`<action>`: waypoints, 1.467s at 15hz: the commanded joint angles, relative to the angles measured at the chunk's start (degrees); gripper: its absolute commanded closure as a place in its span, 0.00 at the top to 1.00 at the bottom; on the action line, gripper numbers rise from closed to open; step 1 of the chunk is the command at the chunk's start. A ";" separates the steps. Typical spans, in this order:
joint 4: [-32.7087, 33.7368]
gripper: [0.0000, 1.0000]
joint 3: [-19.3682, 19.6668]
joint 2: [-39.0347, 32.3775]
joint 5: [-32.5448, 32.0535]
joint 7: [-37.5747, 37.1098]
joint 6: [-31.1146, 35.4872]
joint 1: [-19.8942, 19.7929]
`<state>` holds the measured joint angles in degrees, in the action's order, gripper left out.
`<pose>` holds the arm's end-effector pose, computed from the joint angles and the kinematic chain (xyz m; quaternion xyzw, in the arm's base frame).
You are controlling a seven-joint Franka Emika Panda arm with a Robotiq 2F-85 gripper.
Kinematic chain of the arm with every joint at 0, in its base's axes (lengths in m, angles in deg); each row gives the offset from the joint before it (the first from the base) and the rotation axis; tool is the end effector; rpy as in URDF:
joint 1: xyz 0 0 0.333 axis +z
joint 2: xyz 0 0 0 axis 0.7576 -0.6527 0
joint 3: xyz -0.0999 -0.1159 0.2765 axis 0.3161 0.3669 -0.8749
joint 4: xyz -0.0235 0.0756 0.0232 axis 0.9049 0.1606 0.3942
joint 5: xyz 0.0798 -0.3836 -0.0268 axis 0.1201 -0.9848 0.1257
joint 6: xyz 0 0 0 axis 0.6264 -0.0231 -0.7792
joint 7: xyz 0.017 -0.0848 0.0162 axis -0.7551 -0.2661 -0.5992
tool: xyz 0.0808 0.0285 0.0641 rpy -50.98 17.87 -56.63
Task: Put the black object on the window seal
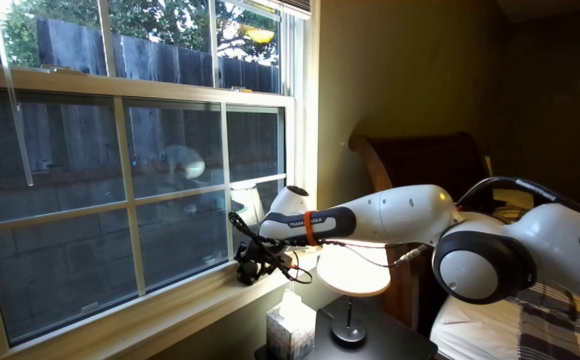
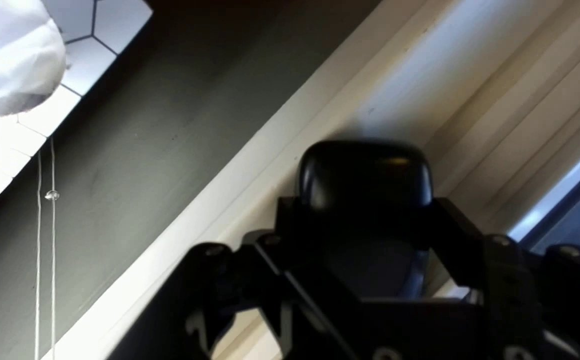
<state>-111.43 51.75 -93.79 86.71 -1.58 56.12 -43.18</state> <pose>0.8296 0.1079 0.2746 -0.9119 0.3129 -0.1882 0.1875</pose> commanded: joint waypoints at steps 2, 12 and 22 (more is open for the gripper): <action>4.76 0.72 1.26 -3.33 0.25 -1.38 6.02 0.89; 4.65 1.00 2.20 -4.61 -0.60 1.15 11.31 1.69; 3.95 1.00 7.70 -3.12 -7.88 6.62 10.41 5.75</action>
<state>-110.75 57.03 -96.36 81.72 3.46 64.84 -40.07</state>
